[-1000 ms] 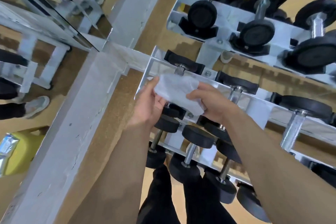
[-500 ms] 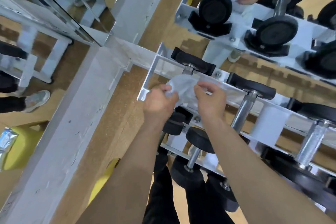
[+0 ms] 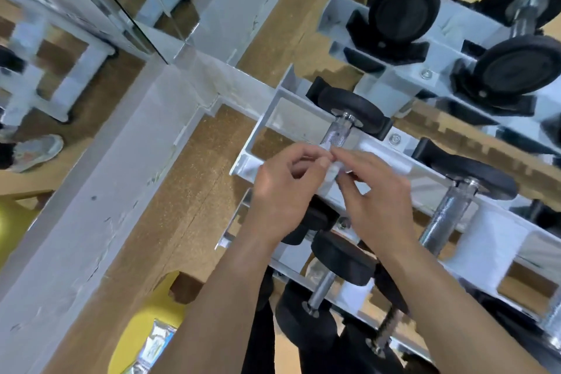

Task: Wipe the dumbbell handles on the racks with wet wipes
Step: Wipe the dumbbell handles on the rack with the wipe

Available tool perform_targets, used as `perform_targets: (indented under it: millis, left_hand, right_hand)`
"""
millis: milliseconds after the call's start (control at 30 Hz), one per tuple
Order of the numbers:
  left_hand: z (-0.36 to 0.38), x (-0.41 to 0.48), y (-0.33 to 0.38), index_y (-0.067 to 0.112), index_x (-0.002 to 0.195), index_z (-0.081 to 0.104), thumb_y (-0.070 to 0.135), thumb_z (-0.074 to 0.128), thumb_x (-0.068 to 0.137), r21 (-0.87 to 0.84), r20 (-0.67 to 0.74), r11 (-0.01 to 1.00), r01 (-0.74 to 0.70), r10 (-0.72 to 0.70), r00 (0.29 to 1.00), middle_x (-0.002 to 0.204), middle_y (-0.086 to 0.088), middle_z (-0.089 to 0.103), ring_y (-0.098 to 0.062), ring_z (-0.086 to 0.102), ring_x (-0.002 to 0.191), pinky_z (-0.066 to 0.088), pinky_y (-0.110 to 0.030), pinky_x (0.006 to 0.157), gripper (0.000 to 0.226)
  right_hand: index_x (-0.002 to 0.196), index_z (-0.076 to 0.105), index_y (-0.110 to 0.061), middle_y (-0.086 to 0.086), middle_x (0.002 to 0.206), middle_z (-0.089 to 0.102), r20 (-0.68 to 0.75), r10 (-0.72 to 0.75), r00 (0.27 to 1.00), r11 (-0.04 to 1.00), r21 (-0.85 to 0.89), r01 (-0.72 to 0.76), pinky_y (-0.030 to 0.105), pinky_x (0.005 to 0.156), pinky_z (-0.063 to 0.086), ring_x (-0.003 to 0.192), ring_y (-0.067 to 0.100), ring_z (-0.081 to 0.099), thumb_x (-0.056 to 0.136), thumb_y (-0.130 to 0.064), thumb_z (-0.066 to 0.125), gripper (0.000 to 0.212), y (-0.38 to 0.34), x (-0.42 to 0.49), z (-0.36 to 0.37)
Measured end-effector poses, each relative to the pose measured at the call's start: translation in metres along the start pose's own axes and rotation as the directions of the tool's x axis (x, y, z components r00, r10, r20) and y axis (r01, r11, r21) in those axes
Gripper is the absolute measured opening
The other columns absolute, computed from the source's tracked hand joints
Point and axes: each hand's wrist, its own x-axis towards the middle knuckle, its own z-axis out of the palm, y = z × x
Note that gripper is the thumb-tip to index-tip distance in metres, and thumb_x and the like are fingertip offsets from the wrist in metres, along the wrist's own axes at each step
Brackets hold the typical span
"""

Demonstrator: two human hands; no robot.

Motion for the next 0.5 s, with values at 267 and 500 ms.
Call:
perform_targets:
  millis: [267,500]
  left_hand:
    - [0.020,0.013,-0.022,0.020,0.088,0.072,0.020,0.059,0.098,-0.144,-0.443,0.988,0.059,-0.118,0.889,0.084,0.016,0.068,0.010,0.058,0.075,0.042,-0.004,0.071,0.016]
    - [0.023,0.018,-0.030,0.020,0.083,0.066,0.017,0.056,0.097,-0.104,-0.486,0.994,0.046,-0.091,0.869,0.081,0.011,0.064,0.004,0.057,0.067,0.044,-0.007,0.066,0.018]
  right_hand:
    - [0.122,0.070,0.003,0.022,0.130,0.064,-0.079,-0.316,0.945,0.881,-0.395,0.261,0.040,0.095,0.051,0.107,0.043,0.058,0.089,0.017,0.060,0.038,0.041,0.013,0.033]
    - [0.119,0.071,0.000,0.017,0.110,0.058,-0.086,-0.230,0.969,0.931,-0.309,0.193,0.026,0.087,0.049,0.095,0.030,0.059,0.092,0.013,0.057,0.034,0.042,0.014,0.029]
